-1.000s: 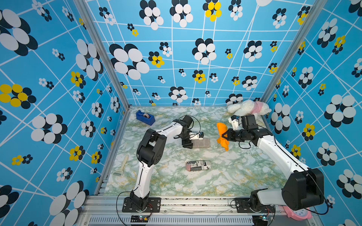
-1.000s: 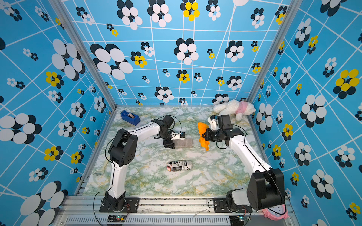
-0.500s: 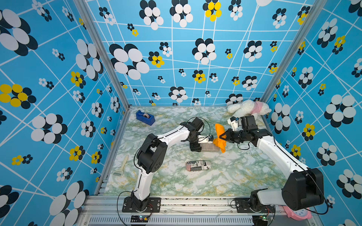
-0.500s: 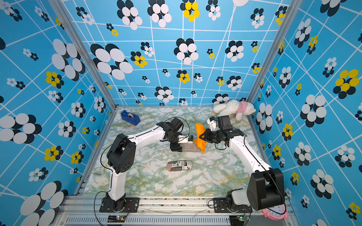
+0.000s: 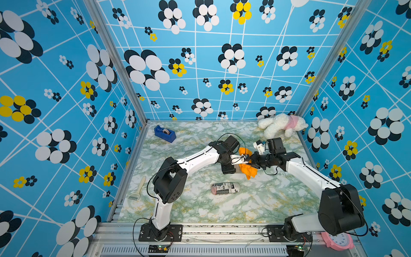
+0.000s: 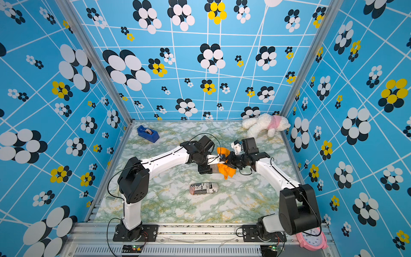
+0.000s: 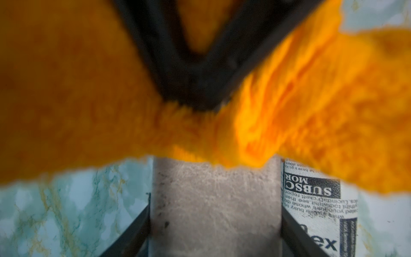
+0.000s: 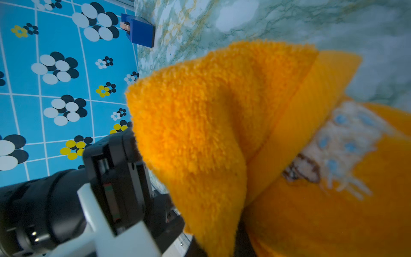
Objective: Wipe the eyeglass case
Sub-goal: Pick up the eyeglass case from the center of the board, then wipe the dirt from the eyeglass case.
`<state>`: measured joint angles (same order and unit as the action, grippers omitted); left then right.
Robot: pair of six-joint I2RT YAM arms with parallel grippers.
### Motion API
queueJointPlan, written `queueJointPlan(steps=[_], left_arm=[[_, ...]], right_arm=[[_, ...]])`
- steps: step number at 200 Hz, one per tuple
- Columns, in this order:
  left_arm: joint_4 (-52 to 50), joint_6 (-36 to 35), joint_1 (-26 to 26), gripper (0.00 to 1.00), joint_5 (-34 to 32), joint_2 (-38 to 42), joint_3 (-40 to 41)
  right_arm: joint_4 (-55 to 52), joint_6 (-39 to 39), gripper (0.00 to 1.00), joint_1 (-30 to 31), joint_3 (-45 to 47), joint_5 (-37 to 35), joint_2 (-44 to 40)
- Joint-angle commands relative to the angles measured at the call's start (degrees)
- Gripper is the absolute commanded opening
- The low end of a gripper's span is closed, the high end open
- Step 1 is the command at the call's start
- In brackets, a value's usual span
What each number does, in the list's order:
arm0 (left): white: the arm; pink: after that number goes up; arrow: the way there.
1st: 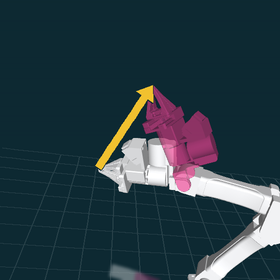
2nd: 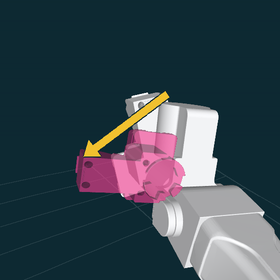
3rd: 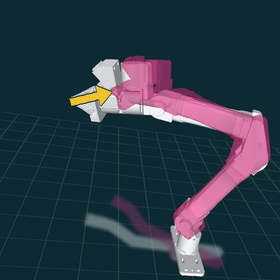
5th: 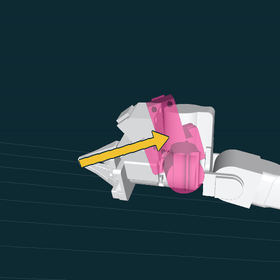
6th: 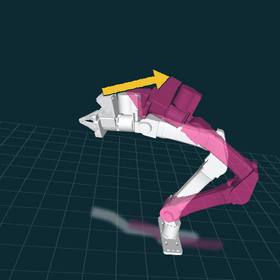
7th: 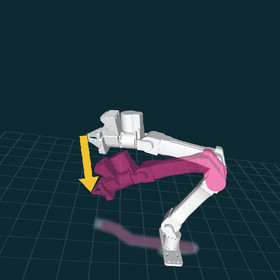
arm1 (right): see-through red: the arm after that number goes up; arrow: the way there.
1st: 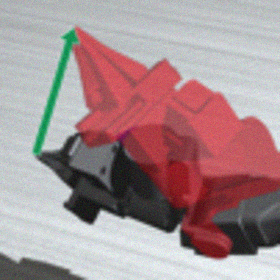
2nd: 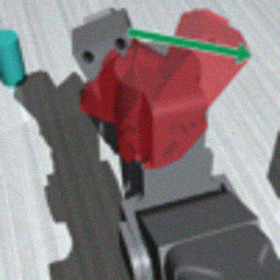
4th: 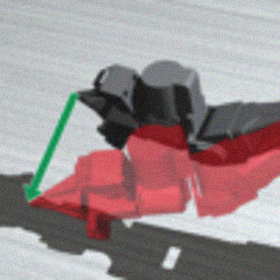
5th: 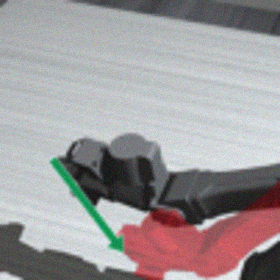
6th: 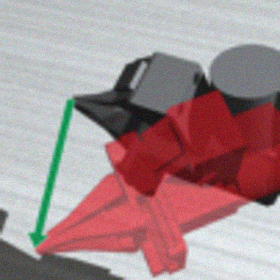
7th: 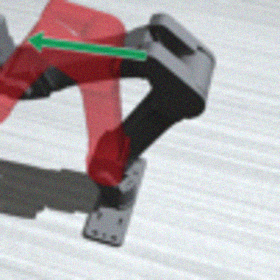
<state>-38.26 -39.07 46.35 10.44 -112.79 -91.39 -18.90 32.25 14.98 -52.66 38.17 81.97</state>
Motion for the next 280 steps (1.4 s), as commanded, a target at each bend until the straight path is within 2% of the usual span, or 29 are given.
queueJointPlan(steps=[1,33,57,93,120,140,172,186,200,216,248,265,280], left_arm=[[7.3,3.1,1.1,0.22,2.3,2.6,-0.5],[11.2,5.1,2.0,0.19,2.2,3.5,0.7],[12.7,5.5,1.6,0.19,1.4,4.8,2.7],[16.3,5.9,1.1,0.20,1.8,7.7,6.7],[17.1,6.0,0.9,0.20,2.3,8.3,7.8],[18.1,6.4,0.9,0.19,3.0,8.0,7.9],[20.7,7.4,1.0,0.19,4.6,7.5,7.4],[20.8,7.6,0.9,0.19,4.9,7.2,7.1],[21.4,8.0,1.0,0.19,5.0,7.3,7.5],[21.6,7.8,1.0,0.19,4.5,7.8,8.3],[22.9,7.3,0.6,0.19,3.8,10.1,11.1],[23.1,7.3,0.3,0.19,4.0,10.9,11.8],[23.1,7.1,0.3,0.19,3.8,11.1,11.9]], right_arm=[[7.6,6.0,0.00,2.1,2.9,3.5,2.6],[15.3,10.3,0.00,3.0,5.0,6.0,6.0],[9.5,5.1,0.00,1.1,4.6,3.9,4.9],[0.5,-2.0,0.00,-6.1,4.2,2.8,-0.6],[-5.3,-6.0,0.00,-7.2,1.9,1.9,-2.2],[-0.9,-2.2,0.00,-6.0,3.0,5.8,-1.4],[8.2,4.4,0.00,-0.2,4.3,8.3,0.7],[13.7,8.5,0.00,0.2,5.7,9.6,1.2],[14.7,8.7,0.00,0.2,5.7,9.7,1.6],[10.2,5.2,0.00,-1.5,4.6,9.2,1.1],[-1.8,-3.5,0.00,-11.0,2.5,6.7,-2.1],[-9.5,-9.2,0.00,-12.1,-0.3,2.5,-2.7],[-9.9,-9.3,0.00,-12.0,-0.5,1.5,-3.2]])
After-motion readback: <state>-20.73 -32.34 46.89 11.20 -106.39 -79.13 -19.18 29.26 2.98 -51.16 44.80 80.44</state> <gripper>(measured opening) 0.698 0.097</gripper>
